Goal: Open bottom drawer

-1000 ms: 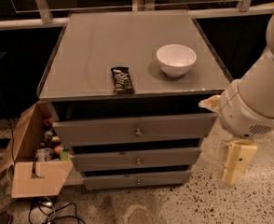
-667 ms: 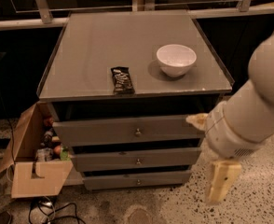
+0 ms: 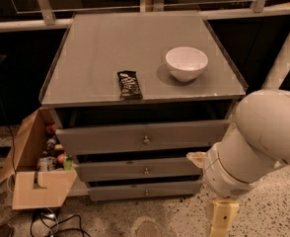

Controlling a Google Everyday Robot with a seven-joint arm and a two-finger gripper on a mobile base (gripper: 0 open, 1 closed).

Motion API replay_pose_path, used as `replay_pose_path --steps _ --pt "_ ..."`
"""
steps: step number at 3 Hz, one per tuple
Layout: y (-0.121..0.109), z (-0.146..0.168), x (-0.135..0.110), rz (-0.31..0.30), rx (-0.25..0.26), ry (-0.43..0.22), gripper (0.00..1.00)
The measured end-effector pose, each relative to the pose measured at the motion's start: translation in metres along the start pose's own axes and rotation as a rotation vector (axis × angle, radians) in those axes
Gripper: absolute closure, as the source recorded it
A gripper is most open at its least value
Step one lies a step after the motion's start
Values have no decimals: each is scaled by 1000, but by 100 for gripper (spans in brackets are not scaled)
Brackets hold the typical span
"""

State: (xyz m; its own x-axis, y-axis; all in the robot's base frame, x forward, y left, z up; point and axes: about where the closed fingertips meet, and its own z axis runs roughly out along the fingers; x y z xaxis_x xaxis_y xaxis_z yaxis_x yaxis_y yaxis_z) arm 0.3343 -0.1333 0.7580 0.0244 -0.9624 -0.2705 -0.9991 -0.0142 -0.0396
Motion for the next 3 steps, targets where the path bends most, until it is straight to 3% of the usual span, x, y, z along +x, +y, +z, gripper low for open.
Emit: replay_pose_path --steps 1,2,3 --pt "7 15 5 13 -17 12 0" --pt "26 70 29 58 -72 10 0" --pt "31 124 52 101 -124 1 0"
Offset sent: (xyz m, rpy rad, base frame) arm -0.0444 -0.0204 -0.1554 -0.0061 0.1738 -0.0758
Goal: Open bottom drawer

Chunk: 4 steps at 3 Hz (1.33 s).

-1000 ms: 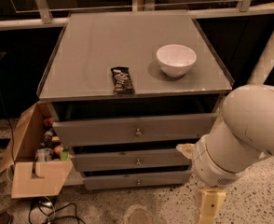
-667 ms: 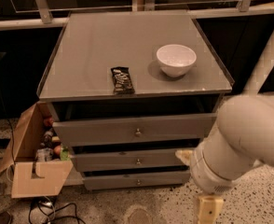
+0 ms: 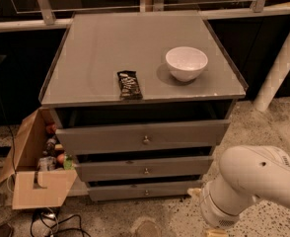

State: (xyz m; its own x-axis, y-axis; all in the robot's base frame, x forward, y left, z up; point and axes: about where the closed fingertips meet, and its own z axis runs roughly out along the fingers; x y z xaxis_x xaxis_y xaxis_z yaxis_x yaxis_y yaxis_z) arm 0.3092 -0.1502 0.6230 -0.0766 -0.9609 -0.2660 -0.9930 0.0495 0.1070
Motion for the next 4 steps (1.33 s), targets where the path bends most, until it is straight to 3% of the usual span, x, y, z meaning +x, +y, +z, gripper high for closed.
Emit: replay_pose_path --steps 1,2,3,4 --pt "-9 46 20 73 -93 -60 0" --pt "-8 49 20 74 -101 -63 0" --pt "-24 63 22 84 -71 -83 0" --pt "-88 94 26 120 -34 -166 0"
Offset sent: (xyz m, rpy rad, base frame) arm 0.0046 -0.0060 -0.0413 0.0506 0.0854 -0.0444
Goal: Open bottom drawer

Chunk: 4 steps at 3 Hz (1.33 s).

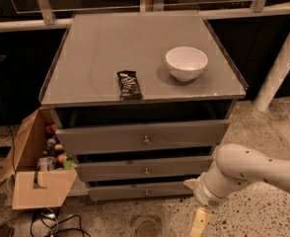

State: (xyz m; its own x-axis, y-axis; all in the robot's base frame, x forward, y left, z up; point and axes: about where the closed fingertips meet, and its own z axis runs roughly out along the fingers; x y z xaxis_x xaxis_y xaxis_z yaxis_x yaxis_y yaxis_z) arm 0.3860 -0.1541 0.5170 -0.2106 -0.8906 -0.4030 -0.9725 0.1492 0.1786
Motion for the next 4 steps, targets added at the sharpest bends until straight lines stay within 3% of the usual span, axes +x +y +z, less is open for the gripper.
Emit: replay_pose_path --steps 1,4 --pt "0 8 3 4 -6 -2 0" --pt "-31 83 52 98 -45 19 0"
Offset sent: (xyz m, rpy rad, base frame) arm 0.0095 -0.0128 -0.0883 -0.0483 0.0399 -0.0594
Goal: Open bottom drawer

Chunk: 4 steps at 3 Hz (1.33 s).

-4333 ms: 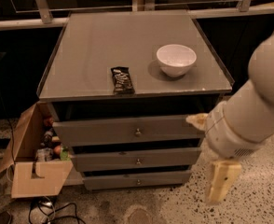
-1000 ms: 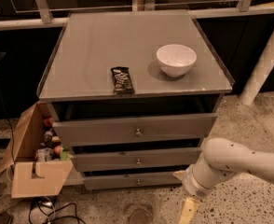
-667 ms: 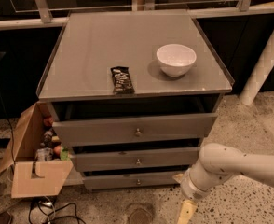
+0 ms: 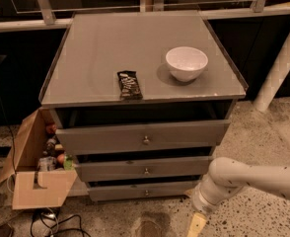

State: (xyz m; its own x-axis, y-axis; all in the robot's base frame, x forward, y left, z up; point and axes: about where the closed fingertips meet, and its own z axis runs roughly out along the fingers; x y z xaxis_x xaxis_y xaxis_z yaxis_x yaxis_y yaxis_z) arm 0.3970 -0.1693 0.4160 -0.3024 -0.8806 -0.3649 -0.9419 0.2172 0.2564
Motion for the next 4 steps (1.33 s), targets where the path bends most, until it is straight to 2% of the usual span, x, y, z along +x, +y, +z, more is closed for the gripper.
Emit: replay_pose_path --steps 1,2,3,4 --pt "1 2 1 2 -4 -1 0" --pt "6 17 6 31 -16 -19 0" --pt "-11 41 7 59 -18 -41 0" --pt "-69 77 5 84 -31 -86 0"
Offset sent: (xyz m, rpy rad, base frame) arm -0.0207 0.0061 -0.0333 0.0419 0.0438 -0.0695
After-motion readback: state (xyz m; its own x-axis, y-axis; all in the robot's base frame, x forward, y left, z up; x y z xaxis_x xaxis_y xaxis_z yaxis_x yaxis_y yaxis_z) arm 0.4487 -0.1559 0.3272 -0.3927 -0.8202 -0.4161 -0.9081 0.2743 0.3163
